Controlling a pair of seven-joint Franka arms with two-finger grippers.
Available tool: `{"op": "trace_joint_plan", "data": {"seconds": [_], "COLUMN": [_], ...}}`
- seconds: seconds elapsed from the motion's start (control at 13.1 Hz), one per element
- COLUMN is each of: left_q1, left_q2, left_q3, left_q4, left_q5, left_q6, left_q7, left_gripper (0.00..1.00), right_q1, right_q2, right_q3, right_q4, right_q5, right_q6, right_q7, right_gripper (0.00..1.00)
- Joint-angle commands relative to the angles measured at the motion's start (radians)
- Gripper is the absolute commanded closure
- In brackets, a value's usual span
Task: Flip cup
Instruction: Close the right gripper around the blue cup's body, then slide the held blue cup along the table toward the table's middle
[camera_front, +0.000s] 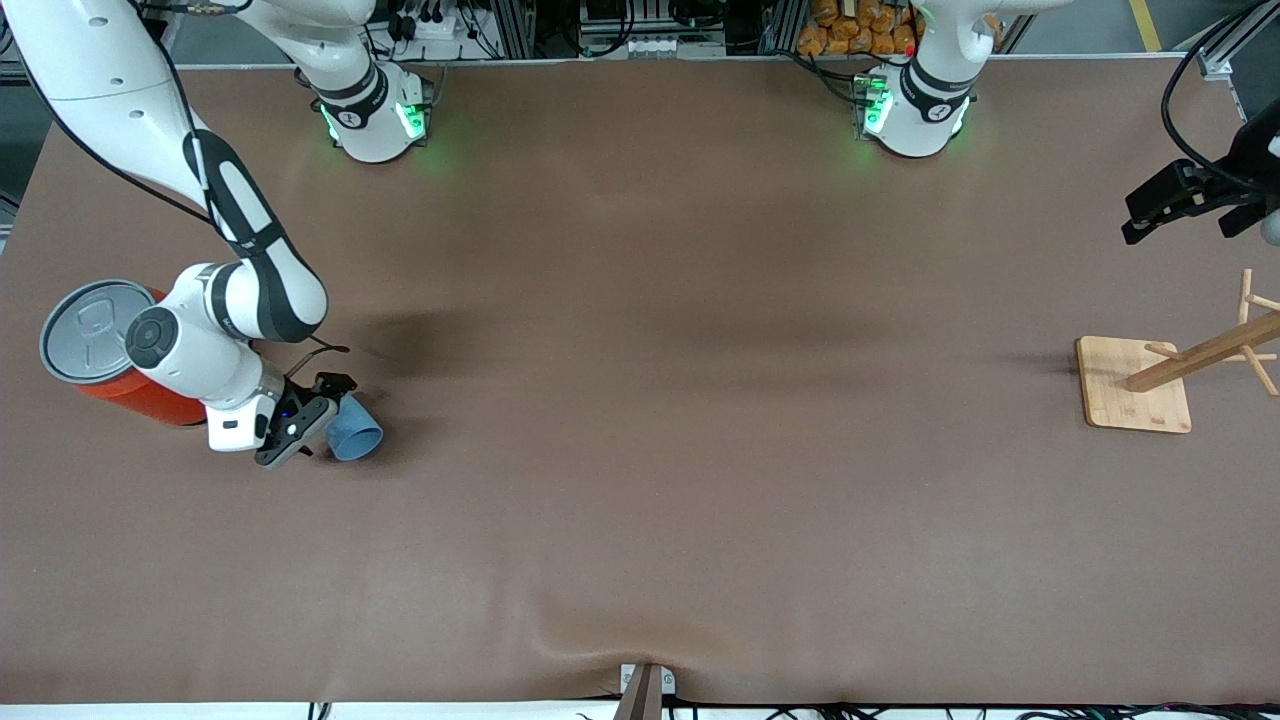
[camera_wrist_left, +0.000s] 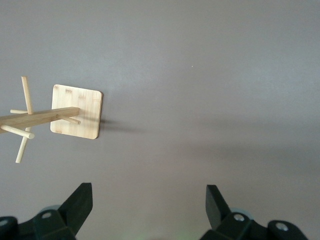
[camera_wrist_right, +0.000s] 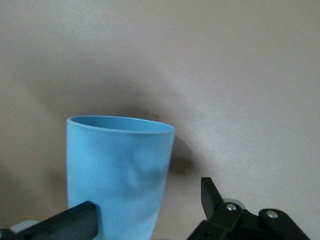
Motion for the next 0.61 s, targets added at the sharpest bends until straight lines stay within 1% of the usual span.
{"op": "trace_joint_plan", "data": {"seconds": [0.0, 0.31, 0.38, 0.46, 0.54], "left_q1": [0.007, 0.007, 0.007, 0.007, 0.007], "left_q2": [0.003, 0.003, 0.003, 0.003, 0.003], "left_q3": [-0.008, -0.008, -0.008, -0.008, -0.008], "left_q4": [0.006, 0.006, 0.004, 0.001, 0.001], "left_q5": [0.012, 0.012, 0.012, 0.012, 0.012], "left_q6": [0.004, 0.004, 0.004, 0.004, 0.004], "left_q7": [0.004, 0.004, 0.004, 0.004, 0.004], "left_gripper": [0.0, 0.0, 0.0, 0.0, 0.0], "right_q1": [-0.014, -0.003, 0.0, 0.0, -0.002], "right_q2": [0.023, 0.025, 0.025, 0.025, 0.023], "right_q3": [0.05, 0.075, 0.083, 0.089, 0.113], "right_q4": [-0.039, -0.054, -0.054, -0.054, -0.053], "right_q5": [0.054, 0.133, 0.141, 0.141, 0.141], "right_q6": [0.076, 0.084, 0.084, 0.085, 0.085], "right_q7": [-0.066, -0.064, -0.064, -0.066, -0.066], "right_gripper": [0.06, 0.07, 0.2, 0.51, 0.73]}}
